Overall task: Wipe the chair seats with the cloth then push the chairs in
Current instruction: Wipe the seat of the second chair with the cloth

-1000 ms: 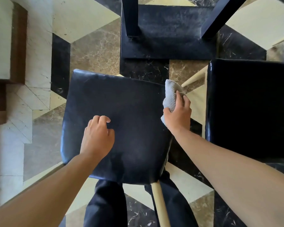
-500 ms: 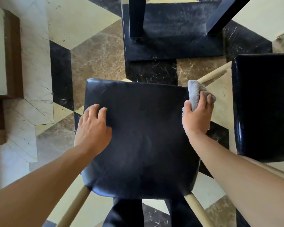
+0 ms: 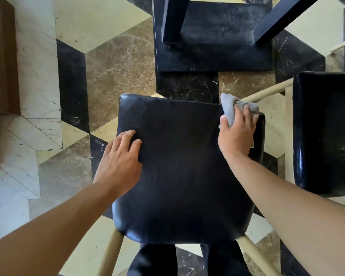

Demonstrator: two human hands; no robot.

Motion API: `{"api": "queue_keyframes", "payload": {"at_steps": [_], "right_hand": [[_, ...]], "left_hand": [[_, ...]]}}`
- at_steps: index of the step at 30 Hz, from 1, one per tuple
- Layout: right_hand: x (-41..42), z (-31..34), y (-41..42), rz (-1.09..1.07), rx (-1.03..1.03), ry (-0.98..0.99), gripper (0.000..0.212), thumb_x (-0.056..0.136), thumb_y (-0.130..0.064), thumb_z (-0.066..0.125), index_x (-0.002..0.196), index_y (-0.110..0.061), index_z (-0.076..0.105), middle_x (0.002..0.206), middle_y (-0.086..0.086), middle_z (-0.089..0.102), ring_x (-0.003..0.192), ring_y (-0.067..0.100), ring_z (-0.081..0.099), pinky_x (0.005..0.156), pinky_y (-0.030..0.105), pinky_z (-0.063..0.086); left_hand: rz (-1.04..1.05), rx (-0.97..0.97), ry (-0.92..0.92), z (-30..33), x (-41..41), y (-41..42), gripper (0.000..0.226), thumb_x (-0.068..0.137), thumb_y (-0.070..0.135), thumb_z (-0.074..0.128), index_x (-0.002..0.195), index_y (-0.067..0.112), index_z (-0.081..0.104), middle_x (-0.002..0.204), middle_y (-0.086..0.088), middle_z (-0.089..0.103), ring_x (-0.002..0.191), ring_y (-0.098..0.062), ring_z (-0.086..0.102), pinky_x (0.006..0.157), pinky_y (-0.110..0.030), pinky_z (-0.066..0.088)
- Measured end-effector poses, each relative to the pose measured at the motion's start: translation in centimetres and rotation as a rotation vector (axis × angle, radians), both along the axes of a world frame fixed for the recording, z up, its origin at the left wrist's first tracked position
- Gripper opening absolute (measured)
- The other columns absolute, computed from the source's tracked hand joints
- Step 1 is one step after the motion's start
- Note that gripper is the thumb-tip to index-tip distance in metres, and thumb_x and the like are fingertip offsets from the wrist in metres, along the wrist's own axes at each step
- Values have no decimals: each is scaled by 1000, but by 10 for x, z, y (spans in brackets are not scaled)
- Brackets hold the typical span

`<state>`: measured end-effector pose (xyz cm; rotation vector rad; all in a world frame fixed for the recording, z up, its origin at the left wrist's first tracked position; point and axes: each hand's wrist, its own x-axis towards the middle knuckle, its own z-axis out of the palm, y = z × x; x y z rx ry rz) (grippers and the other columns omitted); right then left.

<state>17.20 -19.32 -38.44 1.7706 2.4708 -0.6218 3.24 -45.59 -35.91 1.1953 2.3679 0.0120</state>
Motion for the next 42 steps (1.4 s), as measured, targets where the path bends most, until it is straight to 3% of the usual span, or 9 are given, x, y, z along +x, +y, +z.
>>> {"api": "queue_keyframes", "payload": {"at_steps": [10,21,29,42], "right_hand": [[-73,-3,-59,200,17,-11,51,103,-37,49,149,-16,43,162,8,30,153,38,9,124,49,10],[-127,-3,-112,298,4,30,49,101,-38,52,146,-19,47,157,6,38,152,35,11,124,50,11],[-154,-2,-141,394,-3,17,51,101,-39,51,148,-22,44,159,4,36,152,35,12,124,49,8],[-173,-4,-172,612,32,14,59,95,-35,62,149,-24,42,162,5,31,153,36,11,124,51,9]], "left_hand": [[-82,34,20,-8,-13,-37,60,71,17,55,129,4,48,138,-24,39,129,-41,36,106,-51,35],[59,-75,-18,-12,-25,-69,58,80,22,68,132,10,46,140,-20,41,131,-38,37,104,-50,40],[133,-29,-20,-8,-25,-81,53,81,22,69,128,8,50,136,-21,45,127,-39,40,101,-51,42],[285,-17,-49,-11,-39,-96,56,81,17,60,134,8,43,139,-19,40,129,-37,37,106,-51,38]]}}
